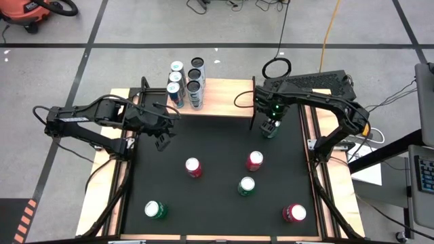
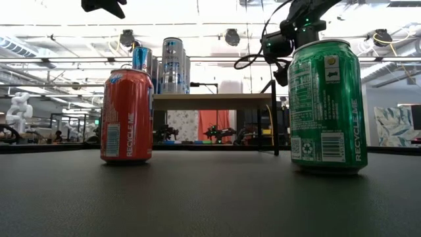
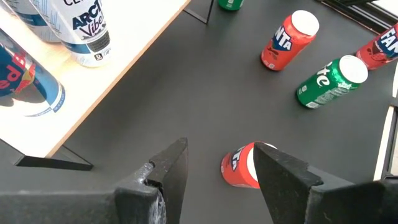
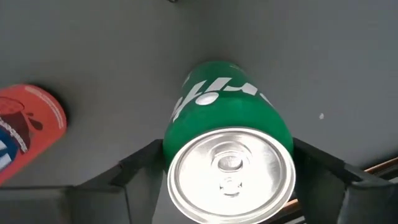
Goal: Place canned beverage on shelf
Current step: Put the top green soda can on the shelf
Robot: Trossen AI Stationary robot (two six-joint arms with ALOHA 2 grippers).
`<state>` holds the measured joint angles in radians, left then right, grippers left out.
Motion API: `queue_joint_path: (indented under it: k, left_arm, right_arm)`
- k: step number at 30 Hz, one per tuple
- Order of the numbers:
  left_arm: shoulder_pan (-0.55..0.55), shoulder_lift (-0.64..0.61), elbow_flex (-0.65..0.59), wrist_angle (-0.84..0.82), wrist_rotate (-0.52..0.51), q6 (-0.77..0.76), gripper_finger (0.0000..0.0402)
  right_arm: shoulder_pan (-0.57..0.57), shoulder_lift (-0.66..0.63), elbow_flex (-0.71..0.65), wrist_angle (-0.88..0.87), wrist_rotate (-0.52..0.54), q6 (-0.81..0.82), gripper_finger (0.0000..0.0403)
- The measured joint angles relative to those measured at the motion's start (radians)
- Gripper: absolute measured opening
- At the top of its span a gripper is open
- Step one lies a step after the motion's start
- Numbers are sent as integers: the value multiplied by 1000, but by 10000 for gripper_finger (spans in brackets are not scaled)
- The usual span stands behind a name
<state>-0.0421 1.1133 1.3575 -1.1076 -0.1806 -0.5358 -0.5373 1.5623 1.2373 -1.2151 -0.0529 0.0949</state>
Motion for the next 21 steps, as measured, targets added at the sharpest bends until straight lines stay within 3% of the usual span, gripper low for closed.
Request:
queue_joint_path:
  k: [13, 21]
  left_arm:
    - [0, 0, 0, 0, 0, 1, 184]
    - [0, 0, 0, 0, -12, 20, 184]
  right_arm:
    - [24, -17, 7, -72, -3, -176, 269]
    - [66, -18, 65, -131, 0, -431, 272]
